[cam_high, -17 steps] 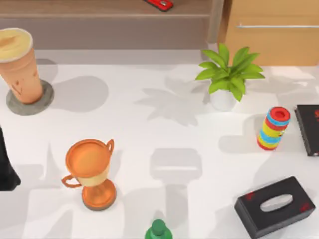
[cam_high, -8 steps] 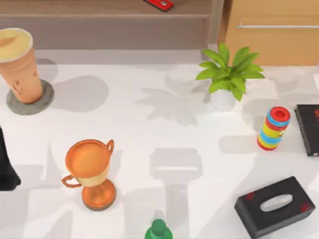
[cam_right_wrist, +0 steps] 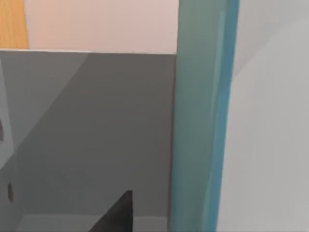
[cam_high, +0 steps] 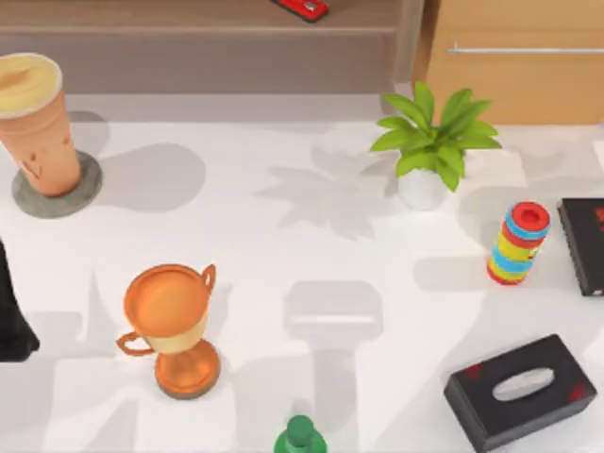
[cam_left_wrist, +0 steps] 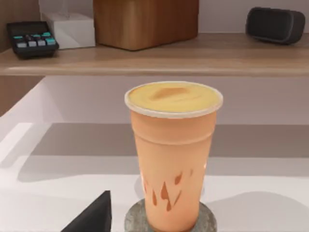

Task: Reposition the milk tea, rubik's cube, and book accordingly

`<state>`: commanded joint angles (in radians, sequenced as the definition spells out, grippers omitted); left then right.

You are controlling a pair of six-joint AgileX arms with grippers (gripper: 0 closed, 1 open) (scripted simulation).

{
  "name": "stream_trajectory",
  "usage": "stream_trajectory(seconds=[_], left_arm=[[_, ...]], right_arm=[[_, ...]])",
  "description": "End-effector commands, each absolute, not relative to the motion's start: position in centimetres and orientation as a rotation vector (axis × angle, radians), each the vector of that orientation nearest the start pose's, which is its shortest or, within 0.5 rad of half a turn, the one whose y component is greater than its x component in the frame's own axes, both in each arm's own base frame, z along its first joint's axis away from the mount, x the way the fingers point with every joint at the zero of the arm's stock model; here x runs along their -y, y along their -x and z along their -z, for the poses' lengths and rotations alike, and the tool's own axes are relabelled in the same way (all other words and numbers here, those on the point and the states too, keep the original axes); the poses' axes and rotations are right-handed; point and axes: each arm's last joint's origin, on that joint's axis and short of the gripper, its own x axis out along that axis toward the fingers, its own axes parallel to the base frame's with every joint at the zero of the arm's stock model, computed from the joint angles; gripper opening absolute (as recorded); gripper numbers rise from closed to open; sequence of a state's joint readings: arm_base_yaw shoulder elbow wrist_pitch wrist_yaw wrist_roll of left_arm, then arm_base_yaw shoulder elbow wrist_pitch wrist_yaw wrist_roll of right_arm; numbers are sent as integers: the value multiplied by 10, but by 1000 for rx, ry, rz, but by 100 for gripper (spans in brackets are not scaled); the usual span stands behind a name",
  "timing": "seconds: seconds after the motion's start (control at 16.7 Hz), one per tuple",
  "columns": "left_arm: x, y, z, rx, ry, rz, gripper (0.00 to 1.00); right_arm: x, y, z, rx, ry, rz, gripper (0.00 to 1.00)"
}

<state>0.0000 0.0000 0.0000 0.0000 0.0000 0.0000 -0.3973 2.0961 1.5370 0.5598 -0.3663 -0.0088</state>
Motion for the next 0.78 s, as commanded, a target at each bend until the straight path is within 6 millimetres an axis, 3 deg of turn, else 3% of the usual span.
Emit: stream_trajectory(seconds=[0.54,0.78], left_arm=[[1,-106,-160,0,0,0,100],[1,-106,-160,0,0,0,100]], right_arm=[[176,-462,-249,-5,22,7,2],[176,-462,-249,-5,22,7,0]])
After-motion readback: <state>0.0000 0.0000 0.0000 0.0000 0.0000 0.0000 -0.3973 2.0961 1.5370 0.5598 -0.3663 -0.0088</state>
